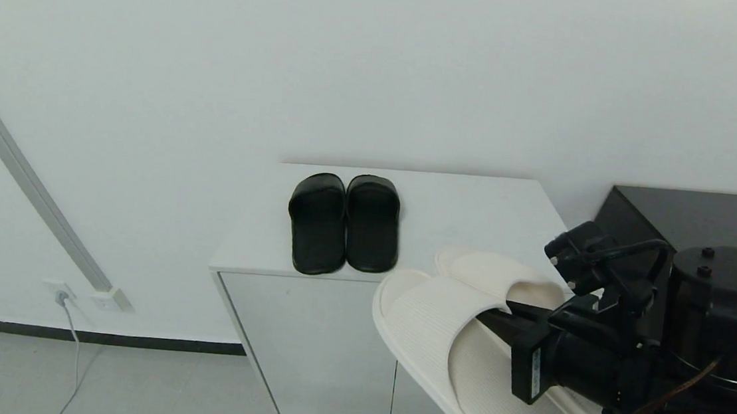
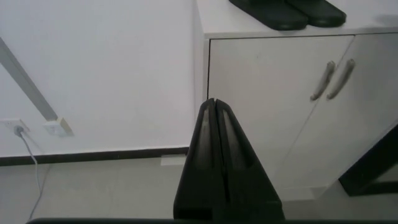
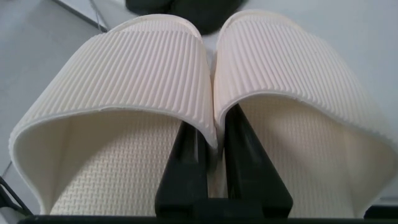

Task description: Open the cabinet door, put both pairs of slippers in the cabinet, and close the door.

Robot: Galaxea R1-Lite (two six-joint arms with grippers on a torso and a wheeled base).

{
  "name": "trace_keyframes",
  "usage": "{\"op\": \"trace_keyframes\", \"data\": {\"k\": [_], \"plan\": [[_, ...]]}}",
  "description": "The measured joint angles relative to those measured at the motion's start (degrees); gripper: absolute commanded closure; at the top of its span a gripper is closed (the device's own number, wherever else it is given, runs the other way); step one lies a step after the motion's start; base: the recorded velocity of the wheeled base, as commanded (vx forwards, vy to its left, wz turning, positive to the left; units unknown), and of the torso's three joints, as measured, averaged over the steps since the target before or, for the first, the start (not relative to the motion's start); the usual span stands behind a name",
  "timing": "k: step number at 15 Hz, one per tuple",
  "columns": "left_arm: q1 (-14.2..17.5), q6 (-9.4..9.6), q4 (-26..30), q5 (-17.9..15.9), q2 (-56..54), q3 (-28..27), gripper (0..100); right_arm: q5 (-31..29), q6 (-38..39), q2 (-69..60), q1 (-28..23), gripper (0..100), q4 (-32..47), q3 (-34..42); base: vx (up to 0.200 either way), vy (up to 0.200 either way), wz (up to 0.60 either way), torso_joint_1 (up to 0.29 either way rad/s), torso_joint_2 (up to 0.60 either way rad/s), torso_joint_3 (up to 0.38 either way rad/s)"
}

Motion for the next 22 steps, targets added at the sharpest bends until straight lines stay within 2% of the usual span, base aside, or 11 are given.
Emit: {"op": "trace_keyframes", "data": {"k": [12,18,22], "plan": [[0.0,-0.35,0.0,0.02,0.0,0.0,100,5.42,-0.05,-2.51,-0.09,100,-0.04,3.39,0.0,0.0,0.0,0.0,0.0,0.0],[0.0,-0.35,0.0,0.0,0.0,0.0,100,5.89,-0.13,-2.58,-0.02,100,-0.06,4.02,0.0,0.0,0.0,0.0,0.0,0.0],[0.0,-0.38,-0.02,0.02,0.0,0.0,100,6.28,-0.29,-2.6,0.0,100,-1.65,4.79,0.0,0.0,0.0,-0.155,0.36,0.203]]}}
